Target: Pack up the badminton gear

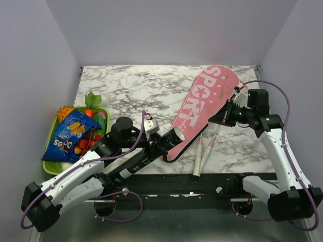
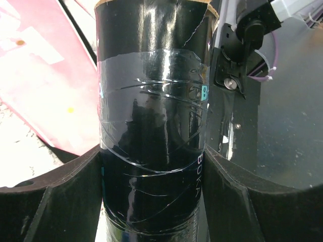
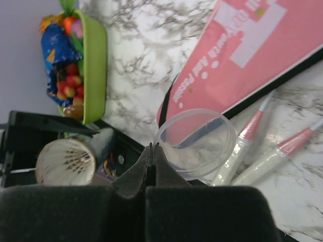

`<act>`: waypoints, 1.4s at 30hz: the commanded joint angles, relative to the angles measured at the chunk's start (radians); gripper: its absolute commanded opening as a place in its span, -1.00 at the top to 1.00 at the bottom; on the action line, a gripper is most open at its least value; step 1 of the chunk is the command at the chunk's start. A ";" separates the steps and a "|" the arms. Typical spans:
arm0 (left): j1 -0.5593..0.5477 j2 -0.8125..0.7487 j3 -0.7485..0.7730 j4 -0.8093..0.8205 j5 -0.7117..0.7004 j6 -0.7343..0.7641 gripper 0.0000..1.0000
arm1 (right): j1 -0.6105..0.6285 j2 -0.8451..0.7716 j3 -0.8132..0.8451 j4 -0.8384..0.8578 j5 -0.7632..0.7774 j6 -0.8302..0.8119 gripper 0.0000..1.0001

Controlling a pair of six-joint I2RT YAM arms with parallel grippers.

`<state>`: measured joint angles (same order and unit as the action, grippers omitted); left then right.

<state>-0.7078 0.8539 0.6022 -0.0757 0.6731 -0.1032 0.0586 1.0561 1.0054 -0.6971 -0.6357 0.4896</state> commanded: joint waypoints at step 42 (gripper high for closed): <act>-0.094 -0.052 -0.087 0.024 0.023 -0.130 1.00 | 0.501 0.016 0.088 0.140 -0.279 0.056 0.99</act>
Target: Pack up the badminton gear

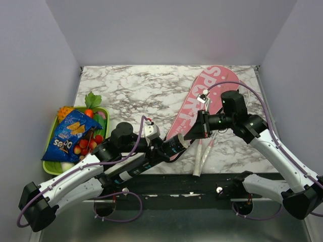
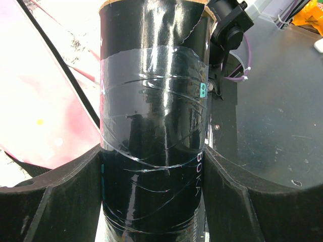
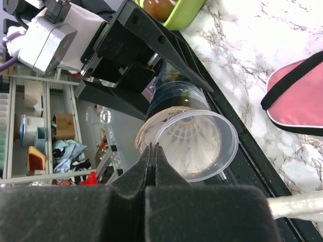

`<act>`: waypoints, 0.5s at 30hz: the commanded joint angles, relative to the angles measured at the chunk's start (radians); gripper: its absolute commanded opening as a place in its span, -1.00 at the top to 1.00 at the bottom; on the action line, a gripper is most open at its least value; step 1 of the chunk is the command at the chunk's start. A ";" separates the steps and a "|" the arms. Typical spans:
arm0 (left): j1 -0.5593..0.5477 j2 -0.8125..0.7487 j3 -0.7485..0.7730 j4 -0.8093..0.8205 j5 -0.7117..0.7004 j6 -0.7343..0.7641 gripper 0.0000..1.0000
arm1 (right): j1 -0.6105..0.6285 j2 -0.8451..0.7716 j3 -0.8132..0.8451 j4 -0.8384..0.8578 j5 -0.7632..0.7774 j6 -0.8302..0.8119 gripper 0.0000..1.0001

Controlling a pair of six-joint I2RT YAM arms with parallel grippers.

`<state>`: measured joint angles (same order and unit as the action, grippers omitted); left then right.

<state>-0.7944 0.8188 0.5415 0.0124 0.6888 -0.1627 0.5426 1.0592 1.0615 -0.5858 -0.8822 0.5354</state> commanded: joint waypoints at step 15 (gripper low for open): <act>-0.006 -0.017 -0.028 -0.068 0.006 -0.069 1.00 | 0.071 0.039 0.034 0.057 -0.052 0.023 0.99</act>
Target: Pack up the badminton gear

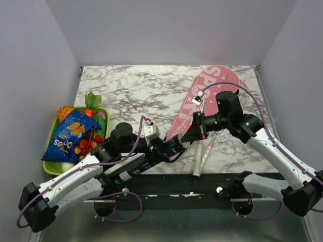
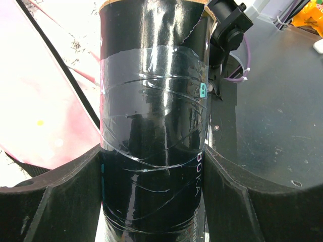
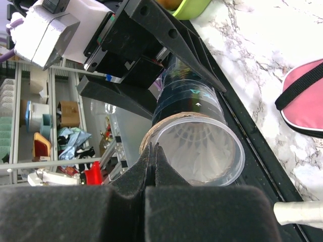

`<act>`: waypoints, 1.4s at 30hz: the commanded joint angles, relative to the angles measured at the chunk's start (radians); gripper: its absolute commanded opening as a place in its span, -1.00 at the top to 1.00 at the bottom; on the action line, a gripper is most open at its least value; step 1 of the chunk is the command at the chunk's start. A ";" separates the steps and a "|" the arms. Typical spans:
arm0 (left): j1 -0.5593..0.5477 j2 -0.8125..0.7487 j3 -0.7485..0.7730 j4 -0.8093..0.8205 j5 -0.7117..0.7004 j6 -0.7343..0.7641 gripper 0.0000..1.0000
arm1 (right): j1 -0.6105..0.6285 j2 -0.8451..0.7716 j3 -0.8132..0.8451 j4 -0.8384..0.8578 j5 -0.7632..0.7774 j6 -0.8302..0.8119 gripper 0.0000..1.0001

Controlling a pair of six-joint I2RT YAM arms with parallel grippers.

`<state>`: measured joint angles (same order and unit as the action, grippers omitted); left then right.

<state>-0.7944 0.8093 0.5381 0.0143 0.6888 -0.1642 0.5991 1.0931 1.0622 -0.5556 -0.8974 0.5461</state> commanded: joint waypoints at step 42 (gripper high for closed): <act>-0.006 -0.019 -0.038 -0.062 0.002 -0.075 1.00 | 0.053 0.025 -0.038 0.094 -0.107 0.063 0.77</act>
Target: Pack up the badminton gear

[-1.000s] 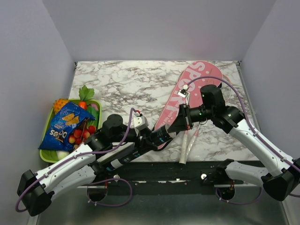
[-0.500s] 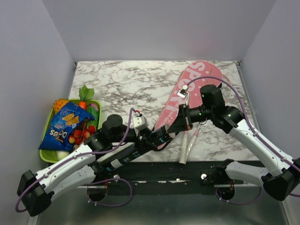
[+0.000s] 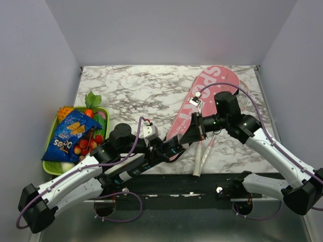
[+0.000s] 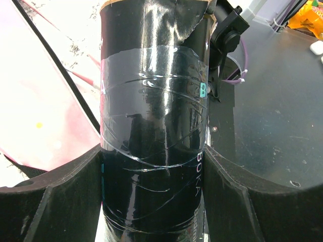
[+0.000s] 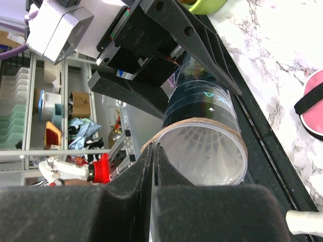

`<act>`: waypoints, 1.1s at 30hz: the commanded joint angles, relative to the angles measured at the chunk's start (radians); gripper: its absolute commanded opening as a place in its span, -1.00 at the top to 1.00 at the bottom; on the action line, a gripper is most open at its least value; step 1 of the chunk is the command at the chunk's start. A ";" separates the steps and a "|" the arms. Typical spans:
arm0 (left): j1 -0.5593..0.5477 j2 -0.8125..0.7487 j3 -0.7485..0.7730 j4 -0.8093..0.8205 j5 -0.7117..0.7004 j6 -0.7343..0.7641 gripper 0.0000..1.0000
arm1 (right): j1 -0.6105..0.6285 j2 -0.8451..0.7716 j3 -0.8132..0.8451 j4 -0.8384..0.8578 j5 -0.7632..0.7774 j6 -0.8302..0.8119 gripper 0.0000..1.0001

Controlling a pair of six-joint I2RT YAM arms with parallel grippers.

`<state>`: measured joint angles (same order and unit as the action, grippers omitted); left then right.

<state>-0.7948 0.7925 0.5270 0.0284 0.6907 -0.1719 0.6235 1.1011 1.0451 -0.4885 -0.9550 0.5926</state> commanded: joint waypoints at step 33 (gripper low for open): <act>-0.007 -0.119 0.051 -0.120 0.015 -0.110 1.00 | 0.033 0.108 -0.072 0.174 0.093 0.131 0.17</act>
<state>-0.7921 0.7219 0.5301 -0.0292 0.6842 -0.1566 0.6285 1.1503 1.0134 -0.3153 -0.9607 0.7143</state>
